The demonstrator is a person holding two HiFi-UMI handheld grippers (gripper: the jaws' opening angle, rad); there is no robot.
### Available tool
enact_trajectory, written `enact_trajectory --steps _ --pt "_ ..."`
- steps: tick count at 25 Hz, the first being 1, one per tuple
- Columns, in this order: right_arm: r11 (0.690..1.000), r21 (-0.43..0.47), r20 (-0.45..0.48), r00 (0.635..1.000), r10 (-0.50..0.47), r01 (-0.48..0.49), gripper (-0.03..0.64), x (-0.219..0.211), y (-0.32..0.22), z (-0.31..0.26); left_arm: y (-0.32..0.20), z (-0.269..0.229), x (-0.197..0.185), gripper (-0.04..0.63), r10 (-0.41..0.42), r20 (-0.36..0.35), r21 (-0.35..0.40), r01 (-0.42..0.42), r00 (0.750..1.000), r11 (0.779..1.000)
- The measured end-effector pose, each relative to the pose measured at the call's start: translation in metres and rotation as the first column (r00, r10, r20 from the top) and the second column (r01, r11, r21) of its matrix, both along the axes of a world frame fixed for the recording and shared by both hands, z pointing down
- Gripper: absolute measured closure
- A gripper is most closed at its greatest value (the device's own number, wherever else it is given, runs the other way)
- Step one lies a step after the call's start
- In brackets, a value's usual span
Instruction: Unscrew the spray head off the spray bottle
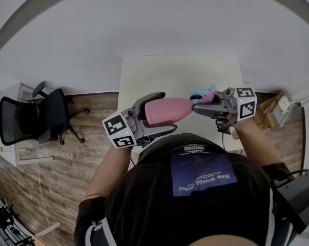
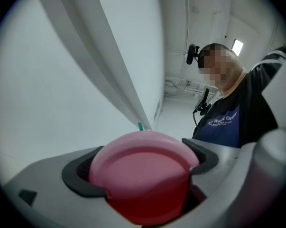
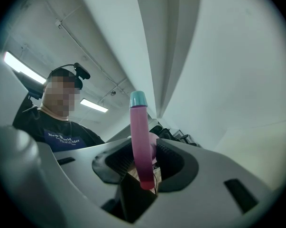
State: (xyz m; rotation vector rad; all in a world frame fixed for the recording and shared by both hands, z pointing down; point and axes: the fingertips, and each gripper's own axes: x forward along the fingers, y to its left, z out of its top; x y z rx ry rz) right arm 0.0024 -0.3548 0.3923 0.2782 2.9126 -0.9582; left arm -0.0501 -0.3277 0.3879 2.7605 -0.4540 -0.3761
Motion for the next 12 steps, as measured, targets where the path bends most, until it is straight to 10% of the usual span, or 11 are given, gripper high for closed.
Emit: enact_trajectory --steps 12 --pt "0.986 0.17 -0.025 1.0 0.006 -0.002 0.48 -0.0009 0.0063 -0.0061 -0.0018 0.0 -0.0034 0.103 0.029 -0.053 -0.037 -0.031 0.998 0.999"
